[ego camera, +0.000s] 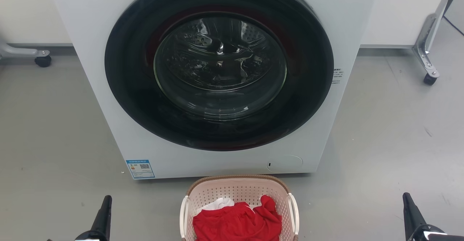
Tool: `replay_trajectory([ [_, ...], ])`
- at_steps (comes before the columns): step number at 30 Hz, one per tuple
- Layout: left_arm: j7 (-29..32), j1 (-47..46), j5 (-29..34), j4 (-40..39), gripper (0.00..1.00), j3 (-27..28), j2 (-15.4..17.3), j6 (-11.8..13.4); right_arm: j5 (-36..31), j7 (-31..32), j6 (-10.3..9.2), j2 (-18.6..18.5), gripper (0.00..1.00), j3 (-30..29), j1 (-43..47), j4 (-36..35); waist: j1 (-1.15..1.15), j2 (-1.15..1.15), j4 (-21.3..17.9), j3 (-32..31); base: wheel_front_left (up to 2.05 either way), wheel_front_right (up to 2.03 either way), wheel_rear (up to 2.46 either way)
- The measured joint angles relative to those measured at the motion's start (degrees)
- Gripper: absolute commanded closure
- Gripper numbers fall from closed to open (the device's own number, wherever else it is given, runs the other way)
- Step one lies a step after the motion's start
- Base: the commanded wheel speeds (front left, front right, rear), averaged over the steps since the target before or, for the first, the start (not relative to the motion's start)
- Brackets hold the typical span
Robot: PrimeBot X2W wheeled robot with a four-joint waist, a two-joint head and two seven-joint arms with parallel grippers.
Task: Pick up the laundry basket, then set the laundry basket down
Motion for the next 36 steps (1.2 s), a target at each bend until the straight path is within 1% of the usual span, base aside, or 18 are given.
replay_trajectory([
  [36, 0.0, 0.0, -0.02, -0.02, 1.0, -0.01, -0.01, 0.0, 0.0, 0.0, 0.0, 0.01, 1.0, 0.0, 0.0, -0.01, 0.0, 0.0, -0.01, 0.01, 0.0, 0.0, 0.0],
])
